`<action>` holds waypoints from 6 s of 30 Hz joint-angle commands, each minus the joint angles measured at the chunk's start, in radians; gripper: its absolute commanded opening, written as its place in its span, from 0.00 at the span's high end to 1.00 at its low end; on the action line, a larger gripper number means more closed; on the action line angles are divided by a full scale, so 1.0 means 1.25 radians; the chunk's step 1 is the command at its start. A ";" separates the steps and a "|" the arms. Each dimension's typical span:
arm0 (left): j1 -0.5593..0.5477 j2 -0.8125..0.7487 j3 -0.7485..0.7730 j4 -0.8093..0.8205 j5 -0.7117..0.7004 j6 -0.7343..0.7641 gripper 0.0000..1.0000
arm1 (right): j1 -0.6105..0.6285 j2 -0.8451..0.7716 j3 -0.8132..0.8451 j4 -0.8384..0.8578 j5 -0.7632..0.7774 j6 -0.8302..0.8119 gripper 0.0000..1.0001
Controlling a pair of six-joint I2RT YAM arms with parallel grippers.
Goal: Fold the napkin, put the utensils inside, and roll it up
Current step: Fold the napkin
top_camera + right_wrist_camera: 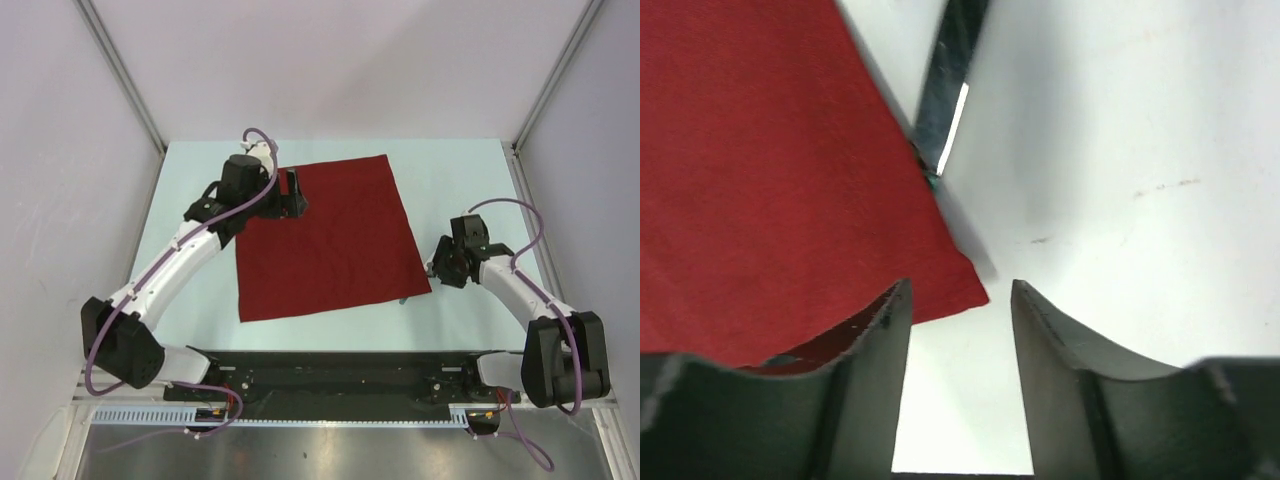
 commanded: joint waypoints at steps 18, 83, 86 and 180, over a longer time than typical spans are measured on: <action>0.106 -0.061 -0.038 -0.009 0.056 0.040 0.06 | -0.011 0.098 -0.067 0.087 -0.074 0.026 0.60; 0.346 -0.083 -0.065 0.026 0.214 -0.001 0.05 | 0.423 1.248 1.341 0.851 -0.094 0.317 1.00; 0.350 -0.077 -0.065 0.027 0.219 -0.004 0.05 | 0.429 1.280 1.397 0.872 -0.068 0.305 1.00; 0.378 0.940 0.808 -0.193 0.040 -0.071 0.69 | 0.268 -0.177 0.152 0.326 -0.124 0.033 0.19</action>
